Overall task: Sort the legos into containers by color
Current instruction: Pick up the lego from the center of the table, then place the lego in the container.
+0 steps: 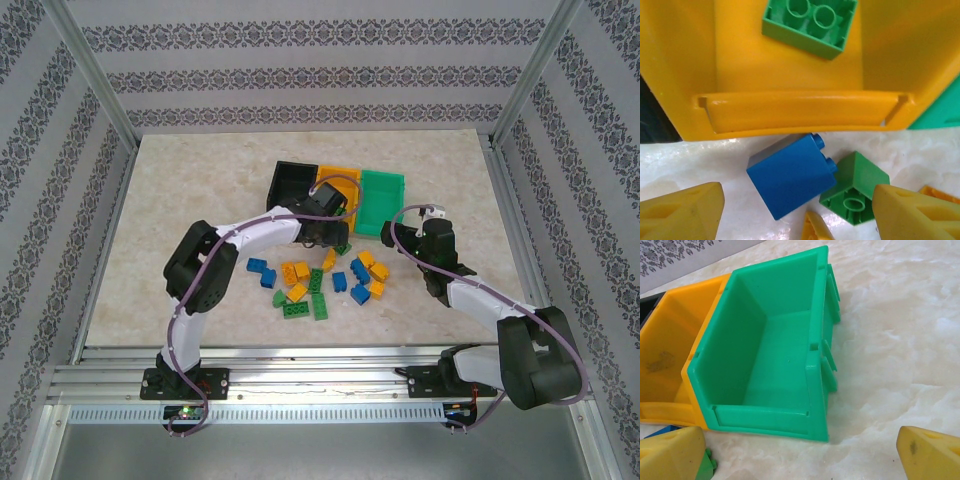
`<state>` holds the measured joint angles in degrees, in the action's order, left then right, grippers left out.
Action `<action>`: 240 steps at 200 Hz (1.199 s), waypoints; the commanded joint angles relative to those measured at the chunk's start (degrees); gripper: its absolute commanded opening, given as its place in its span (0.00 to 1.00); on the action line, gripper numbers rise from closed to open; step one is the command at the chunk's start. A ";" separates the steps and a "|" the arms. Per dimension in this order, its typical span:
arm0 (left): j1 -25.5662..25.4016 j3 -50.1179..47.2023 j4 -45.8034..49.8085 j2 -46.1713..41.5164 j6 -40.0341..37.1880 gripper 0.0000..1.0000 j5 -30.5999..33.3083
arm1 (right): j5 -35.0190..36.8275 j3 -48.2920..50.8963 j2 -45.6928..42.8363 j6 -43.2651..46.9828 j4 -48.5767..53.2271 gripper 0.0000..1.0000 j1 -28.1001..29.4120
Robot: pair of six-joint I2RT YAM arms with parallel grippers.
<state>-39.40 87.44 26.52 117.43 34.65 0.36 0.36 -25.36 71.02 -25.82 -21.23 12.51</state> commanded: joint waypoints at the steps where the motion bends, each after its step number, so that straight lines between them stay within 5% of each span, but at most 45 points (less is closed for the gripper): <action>1: -0.50 2.22 0.95 2.28 7.10 0.76 3.24 | -1.08 0.18 -0.76 -0.84 -1.27 0.98 0.39; 77: -1.23 5.22 3.36 6.18 9.89 0.71 4.75 | -0.68 0.23 -1.23 -0.56 -0.94 0.98 0.54; 93: -1.38 5.17 3.08 6.08 8.97 0.64 3.94 | -0.71 0.06 -0.98 -0.58 -0.94 0.98 0.59; 124: -1.47 4.16 2.42 4.31 6.56 0.37 2.77 | -0.71 0.05 -0.89 -0.50 -0.93 0.98 0.83; 189: -2.23 0.26 -3.34 -5.00 2.79 0.35 5.88 | -0.36 -0.04 -0.80 -0.46 -0.94 0.98 1.00; 240: -3.76 13.35 -2.47 -0.42 -1.71 0.35 4.90 | 1.00 0.69 -1.60 -0.93 -1.29 0.98 0.94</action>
<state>-41.95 92.58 24.77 114.02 36.80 4.99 0.40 -25.36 70.85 -25.80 -21.21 12.64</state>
